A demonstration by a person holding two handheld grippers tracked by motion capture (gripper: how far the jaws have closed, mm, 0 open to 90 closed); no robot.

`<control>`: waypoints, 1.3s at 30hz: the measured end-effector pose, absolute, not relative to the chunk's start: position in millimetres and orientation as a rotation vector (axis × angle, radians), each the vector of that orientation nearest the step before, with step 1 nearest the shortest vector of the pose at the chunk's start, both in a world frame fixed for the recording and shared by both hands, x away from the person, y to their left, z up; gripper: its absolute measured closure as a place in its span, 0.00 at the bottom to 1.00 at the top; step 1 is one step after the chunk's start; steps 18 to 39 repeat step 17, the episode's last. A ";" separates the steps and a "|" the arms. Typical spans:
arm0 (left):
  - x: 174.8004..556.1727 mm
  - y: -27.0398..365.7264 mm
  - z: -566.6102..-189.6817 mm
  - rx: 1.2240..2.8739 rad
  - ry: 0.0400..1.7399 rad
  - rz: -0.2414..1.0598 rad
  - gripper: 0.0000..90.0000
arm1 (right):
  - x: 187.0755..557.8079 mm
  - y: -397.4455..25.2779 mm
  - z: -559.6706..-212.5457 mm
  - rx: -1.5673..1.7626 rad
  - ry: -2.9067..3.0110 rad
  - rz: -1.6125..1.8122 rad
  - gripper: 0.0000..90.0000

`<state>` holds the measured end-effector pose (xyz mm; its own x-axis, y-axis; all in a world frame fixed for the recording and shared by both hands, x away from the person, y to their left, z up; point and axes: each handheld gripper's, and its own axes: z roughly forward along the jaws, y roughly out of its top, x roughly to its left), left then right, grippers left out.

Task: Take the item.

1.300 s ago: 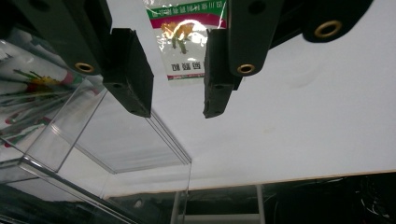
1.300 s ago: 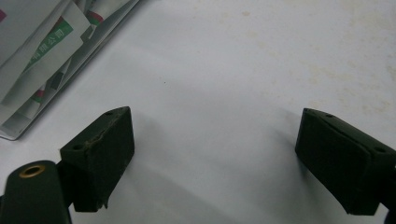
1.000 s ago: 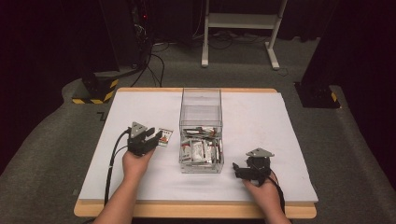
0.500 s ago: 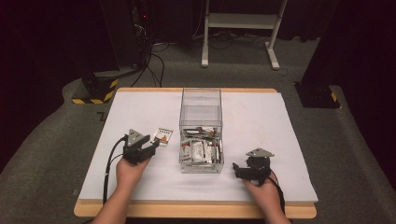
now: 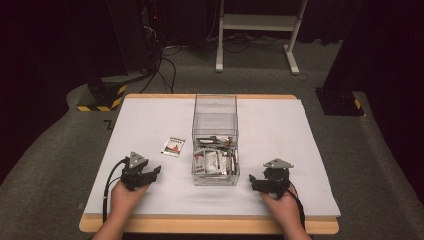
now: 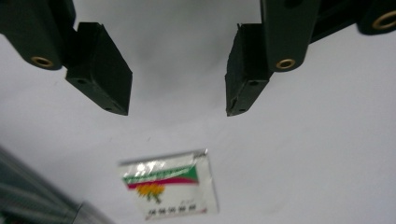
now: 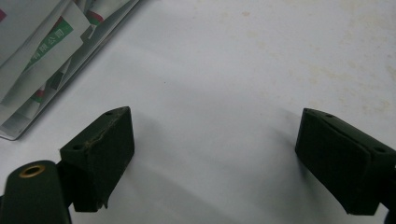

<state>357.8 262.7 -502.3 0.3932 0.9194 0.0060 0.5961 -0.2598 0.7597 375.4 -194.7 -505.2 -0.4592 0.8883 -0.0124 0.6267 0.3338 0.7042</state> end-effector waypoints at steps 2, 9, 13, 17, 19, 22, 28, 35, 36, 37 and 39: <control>353.1 267.6 -507.1 1.985 1.294 0.610 0.41 | 375.3 -194.6 -505.2 1.337 2.207 0.900 0.13; 349.2 272.2 -508.6 1.976 1.298 0.596 0.33 | 375.0 -194.3 -505.2 1.337 2.206 0.896 0.13; 349.1 272.1 -508.8 1.975 1.297 0.599 0.33 | 375.0 -194.2 -505.2 1.338 2.203 0.895 0.13; 349.1 272.3 -508.8 1.975 1.297 0.597 0.33 | 375.0 -194.1 -505.2 1.338 2.203 0.895 0.13; 349.1 272.3 -508.8 1.975 1.297 0.597 0.33 | 375.0 -194.1 -505.2 1.338 2.203 0.895 0.13; 349.1 272.3 -508.8 1.975 1.297 0.597 0.33 | 375.0 -194.1 -505.2 1.338 2.203 0.895 0.13; 349.1 272.3 -508.8 1.975 1.297 0.597 0.33 | 375.0 -194.1 -505.2 1.338 2.203 0.895 0.13; 349.1 272.3 -508.8 1.975 1.297 0.597 0.33 | 375.0 -194.1 -505.2 1.338 2.203 0.895 0.13; 349.1 272.3 -508.8 1.975 1.297 0.597 0.33 | 375.0 -194.1 -505.2 1.338 2.203 0.895 0.13; 349.1 272.3 -508.8 1.975 1.297 0.597 0.33 | 375.0 -194.1 -505.2 1.338 2.203 0.895 0.13; 349.1 272.3 -508.8 1.975 1.297 0.597 0.33 | 375.0 -194.1 -505.2 1.338 2.203 0.895 0.13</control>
